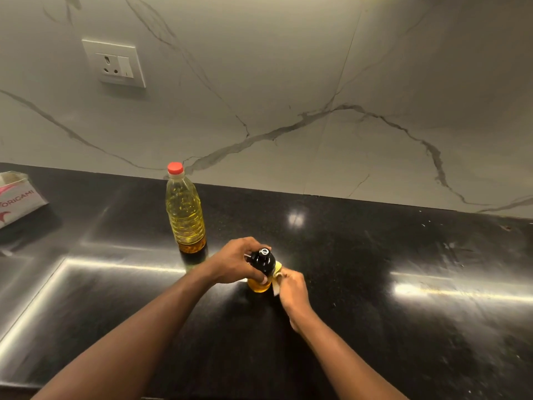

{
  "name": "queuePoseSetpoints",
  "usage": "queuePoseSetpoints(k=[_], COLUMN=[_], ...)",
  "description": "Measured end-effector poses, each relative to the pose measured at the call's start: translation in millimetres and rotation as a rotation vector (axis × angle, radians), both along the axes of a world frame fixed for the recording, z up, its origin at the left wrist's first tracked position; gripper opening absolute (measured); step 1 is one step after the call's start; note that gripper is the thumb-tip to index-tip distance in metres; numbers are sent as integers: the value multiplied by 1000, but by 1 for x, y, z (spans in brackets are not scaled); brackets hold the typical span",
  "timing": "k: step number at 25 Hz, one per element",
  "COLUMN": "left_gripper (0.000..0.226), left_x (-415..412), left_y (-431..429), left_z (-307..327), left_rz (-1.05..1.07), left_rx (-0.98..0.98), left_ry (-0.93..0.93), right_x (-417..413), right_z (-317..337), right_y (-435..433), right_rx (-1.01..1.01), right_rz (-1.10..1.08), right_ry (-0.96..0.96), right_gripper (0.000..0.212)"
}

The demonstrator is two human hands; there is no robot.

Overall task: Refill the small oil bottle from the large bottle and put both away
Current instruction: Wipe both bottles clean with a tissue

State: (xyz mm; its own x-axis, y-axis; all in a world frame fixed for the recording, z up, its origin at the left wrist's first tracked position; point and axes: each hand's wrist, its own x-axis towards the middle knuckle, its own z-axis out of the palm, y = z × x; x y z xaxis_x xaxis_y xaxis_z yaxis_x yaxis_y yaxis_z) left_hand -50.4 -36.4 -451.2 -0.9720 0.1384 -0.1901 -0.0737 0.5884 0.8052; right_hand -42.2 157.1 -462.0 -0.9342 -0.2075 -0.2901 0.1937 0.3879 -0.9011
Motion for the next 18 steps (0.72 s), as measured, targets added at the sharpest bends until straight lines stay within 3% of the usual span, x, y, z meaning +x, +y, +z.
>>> queuePoseSetpoints(k=[2,5,7,9,12,15,18], left_gripper=[66,60,61,68,87,105,84], left_x=[1,1,-1,-6,-7,7,22], left_y=[1,1,-1,0,2,12,32], left_z=[1,2,5,13,18,8,-5], left_rz=[-6,-14,-31,-74,-130,-34,186], left_rx=[10,8,2,-31,-94,-123,-122], left_ry=[-1,1,-27,-62,-128,-30,164], right_x=[-3,-8,-1,6,0,-7,-3], right_z=[0,11,7,-4,4,18,14], right_y=[4,2,1,6,13,15,14], right_rx=[11,-139,-83,-30,-125,-111,256], right_rz=[16,-36,-22,-20,-120,-49,266], right_ry=[-2,-9,-6,-22,-30,150,482], right_gripper=[33,38,32,32,36,39,51])
